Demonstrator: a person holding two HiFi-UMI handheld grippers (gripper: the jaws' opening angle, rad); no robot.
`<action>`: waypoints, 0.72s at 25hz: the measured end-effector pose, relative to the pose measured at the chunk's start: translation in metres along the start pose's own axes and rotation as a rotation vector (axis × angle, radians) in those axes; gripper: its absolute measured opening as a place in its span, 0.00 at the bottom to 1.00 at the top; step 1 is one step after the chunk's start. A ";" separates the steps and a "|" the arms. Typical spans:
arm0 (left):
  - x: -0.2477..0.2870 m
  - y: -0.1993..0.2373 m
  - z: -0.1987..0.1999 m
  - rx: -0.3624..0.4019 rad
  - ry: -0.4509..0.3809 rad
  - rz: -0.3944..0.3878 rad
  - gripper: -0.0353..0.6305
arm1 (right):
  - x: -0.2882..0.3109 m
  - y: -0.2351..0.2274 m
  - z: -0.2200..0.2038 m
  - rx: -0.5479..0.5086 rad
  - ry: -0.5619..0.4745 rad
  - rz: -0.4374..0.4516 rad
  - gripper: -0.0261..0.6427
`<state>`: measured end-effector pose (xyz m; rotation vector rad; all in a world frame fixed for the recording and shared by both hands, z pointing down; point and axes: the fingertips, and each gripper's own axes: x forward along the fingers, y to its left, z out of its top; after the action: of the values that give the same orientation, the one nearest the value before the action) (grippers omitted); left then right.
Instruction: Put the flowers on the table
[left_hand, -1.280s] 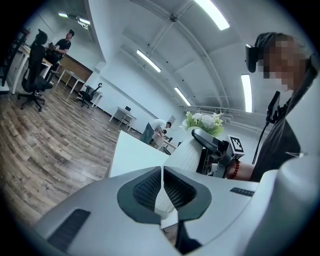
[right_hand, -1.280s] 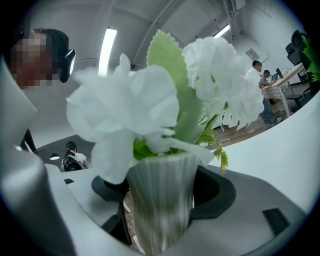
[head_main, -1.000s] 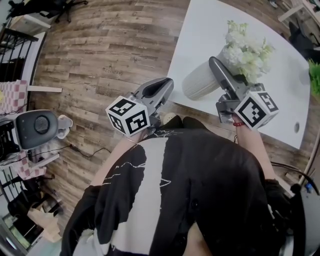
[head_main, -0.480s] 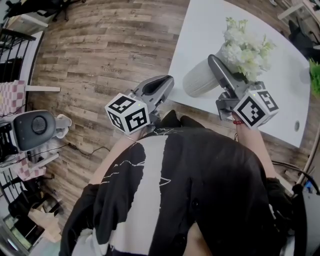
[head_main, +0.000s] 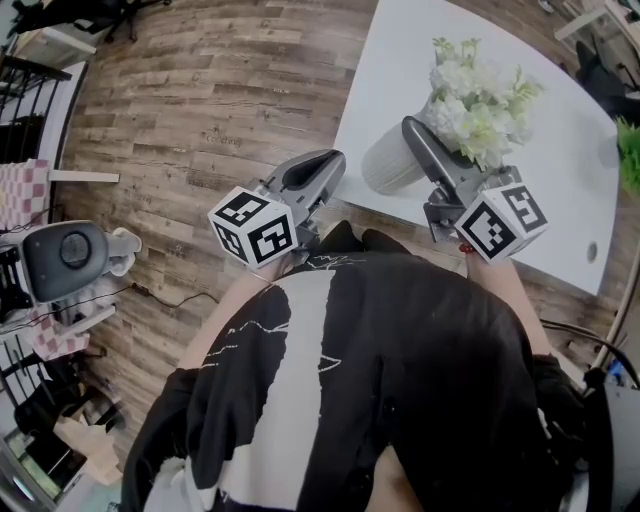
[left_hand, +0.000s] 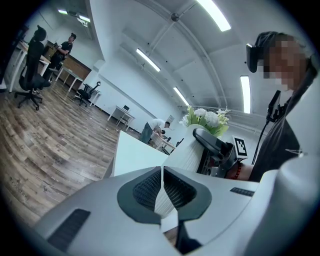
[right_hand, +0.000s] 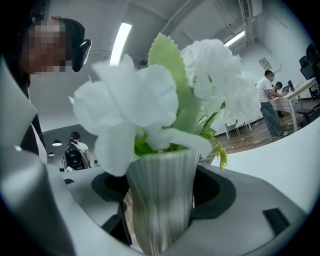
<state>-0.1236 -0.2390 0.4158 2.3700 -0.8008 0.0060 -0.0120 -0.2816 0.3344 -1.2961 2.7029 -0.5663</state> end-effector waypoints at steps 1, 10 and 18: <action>0.001 -0.001 0.000 -0.001 0.001 0.001 0.09 | 0.000 0.000 0.000 -0.004 -0.001 0.008 0.57; 0.001 -0.004 0.002 -0.005 -0.005 0.014 0.09 | 0.000 0.003 0.002 -0.031 -0.002 0.028 0.57; 0.011 -0.010 0.003 -0.004 -0.010 0.017 0.09 | -0.001 0.002 0.004 -0.070 0.007 0.052 0.57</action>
<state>-0.1097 -0.2403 0.4100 2.3614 -0.8253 -0.0006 -0.0119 -0.2807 0.3303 -1.2380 2.7761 -0.4765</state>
